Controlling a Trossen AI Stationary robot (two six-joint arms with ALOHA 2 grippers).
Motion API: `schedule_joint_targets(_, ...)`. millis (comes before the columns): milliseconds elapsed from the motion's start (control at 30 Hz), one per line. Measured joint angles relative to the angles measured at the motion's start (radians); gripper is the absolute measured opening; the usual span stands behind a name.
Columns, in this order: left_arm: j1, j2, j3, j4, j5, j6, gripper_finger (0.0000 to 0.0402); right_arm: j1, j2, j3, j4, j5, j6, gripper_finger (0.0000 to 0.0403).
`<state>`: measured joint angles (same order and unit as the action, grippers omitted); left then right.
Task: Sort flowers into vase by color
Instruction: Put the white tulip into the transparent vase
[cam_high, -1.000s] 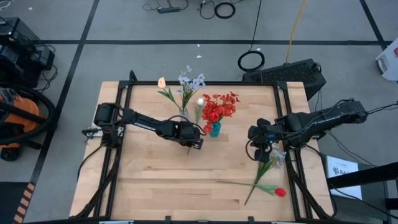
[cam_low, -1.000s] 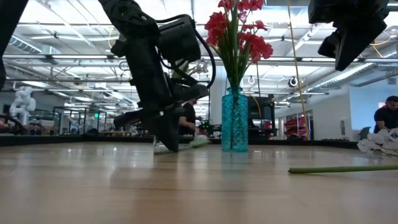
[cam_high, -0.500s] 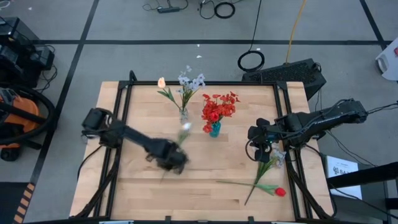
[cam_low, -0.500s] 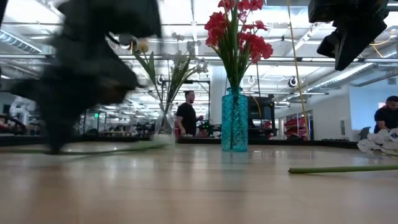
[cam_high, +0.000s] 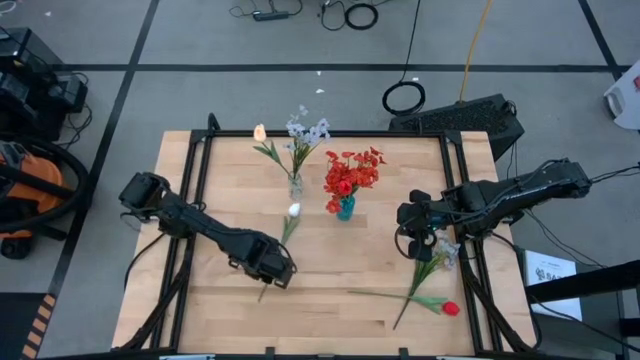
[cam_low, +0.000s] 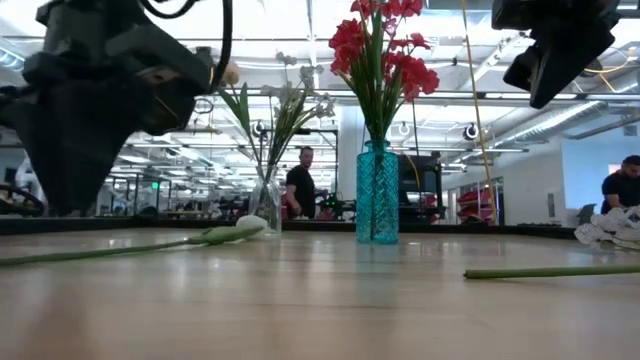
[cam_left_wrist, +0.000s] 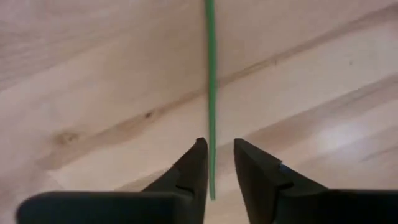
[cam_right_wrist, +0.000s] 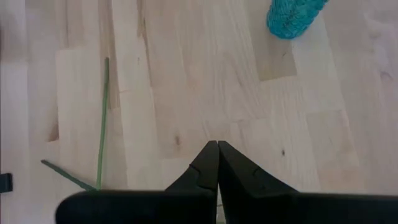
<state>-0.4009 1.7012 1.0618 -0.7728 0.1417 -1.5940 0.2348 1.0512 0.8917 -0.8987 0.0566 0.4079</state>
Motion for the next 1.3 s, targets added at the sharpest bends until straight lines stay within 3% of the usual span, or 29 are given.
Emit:
schedule_joint_targets(267,0.028,0.000,0.000,-0.008,-0.041,0.011,0.0135,0.000,0.000,0.000,0.013,0.000,-0.011,0.0000)
schedule_joint_targets(400,0.081,0.000,0.000,-0.038,-0.126,0.020,0.0136,0.000,0.000,0.000,0.012,0.000,-0.025,0.0000)
schedule_joint_targets(767,0.263,-0.001,0.002,0.033,-0.155,0.251,0.0136,0.000,0.000,0.000,0.012,-0.001,-0.031,0.0000)
schedule_joint_targets(1033,0.296,0.021,0.001,0.036,-0.156,0.300,0.0136,0.001,0.000,0.000,0.012,-0.002,-0.031,0.0000)
schedule_joint_targets(1300,0.287,0.138,0.005,0.117,-0.120,0.312,0.0136,0.001,0.000,0.000,0.014,-0.002,-0.028,0.0000)
